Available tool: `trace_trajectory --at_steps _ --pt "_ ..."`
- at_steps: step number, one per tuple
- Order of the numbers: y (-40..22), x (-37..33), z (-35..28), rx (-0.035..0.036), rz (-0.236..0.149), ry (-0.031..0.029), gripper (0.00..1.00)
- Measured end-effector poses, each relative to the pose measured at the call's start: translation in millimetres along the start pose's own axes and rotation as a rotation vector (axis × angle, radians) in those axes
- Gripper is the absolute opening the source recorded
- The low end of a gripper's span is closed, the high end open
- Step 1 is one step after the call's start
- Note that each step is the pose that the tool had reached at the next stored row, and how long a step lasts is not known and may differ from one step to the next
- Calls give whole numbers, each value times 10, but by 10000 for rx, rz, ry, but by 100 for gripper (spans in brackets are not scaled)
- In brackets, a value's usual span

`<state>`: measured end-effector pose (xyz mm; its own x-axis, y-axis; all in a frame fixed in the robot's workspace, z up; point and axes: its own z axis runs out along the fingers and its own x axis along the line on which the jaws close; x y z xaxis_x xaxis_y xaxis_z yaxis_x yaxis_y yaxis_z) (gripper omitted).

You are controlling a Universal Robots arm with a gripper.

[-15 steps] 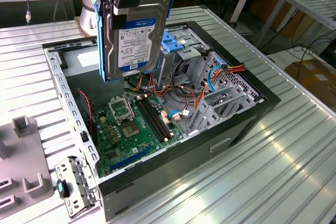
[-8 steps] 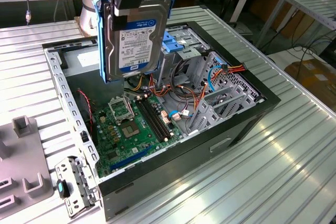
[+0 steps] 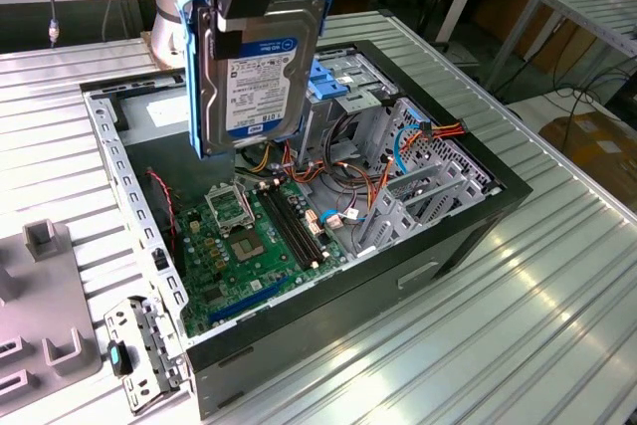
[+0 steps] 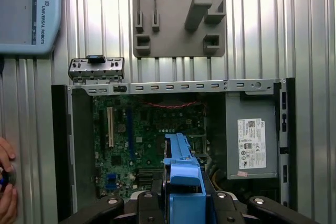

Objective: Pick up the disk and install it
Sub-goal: 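Insert the disk into the insertion slot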

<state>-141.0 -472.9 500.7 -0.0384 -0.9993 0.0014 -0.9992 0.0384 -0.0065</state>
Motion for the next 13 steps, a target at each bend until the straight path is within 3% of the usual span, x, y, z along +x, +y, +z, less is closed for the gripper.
trace_trajectory --at_steps 13 --pt "-3 92 1 0 1 0 37"
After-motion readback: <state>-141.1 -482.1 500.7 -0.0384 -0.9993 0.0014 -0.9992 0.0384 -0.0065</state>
